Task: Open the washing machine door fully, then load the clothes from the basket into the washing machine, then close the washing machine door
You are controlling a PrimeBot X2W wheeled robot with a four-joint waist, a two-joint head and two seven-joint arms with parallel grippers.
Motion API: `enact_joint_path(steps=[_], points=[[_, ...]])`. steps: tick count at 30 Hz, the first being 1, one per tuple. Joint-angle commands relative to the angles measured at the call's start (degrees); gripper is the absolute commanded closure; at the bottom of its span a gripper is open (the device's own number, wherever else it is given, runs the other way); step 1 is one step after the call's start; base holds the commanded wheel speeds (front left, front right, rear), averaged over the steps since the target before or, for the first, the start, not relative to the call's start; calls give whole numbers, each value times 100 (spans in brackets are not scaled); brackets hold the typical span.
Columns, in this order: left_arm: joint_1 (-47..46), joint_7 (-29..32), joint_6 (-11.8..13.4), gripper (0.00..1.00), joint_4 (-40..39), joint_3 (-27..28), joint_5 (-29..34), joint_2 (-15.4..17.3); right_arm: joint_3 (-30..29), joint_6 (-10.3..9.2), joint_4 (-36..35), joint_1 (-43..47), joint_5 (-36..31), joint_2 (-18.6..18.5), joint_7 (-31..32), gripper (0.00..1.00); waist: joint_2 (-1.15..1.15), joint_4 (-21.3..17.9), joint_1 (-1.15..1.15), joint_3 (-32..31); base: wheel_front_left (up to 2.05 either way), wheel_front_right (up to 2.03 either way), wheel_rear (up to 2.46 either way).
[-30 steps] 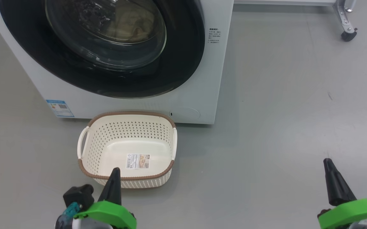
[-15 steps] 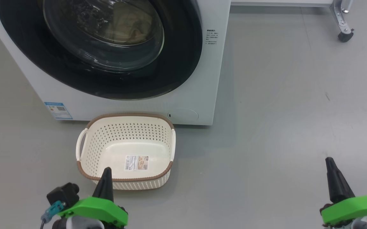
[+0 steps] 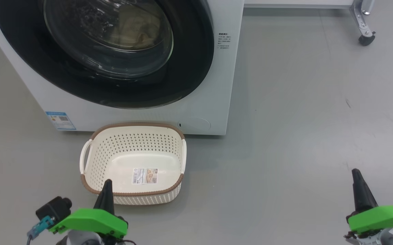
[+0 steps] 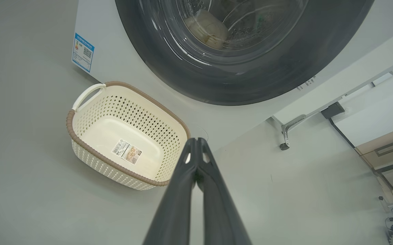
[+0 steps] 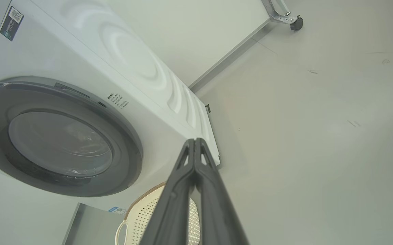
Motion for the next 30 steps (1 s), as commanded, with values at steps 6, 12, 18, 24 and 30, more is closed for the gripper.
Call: enact_joint_path(steps=[6,12,18,24,30], points=[[-97,117,-56,100,-247,302,-505,61,50,-10,-93,-403,535,-120,123,100,0,-23,0,-17,0,0,0],[-77,199,-74,100,-278,412,-827,62,58,-11,-41,-457,869,-125,182,100,0,-40,0,-30,0,0,0],[-49,316,-100,100,-320,567,-1276,63,70,-12,32,-532,1336,-133,265,100,0,-64,0,-48,0,0,0],[-26,415,-121,100,-356,700,-1658,63,79,-13,94,-596,1734,-139,335,100,0,-85,0,-63,0,0,0],[-2,516,-143,100,-392,834,-2042,62,88,-14,157,-661,2134,-145,407,100,0,-106,0,-78,0,0,0]])
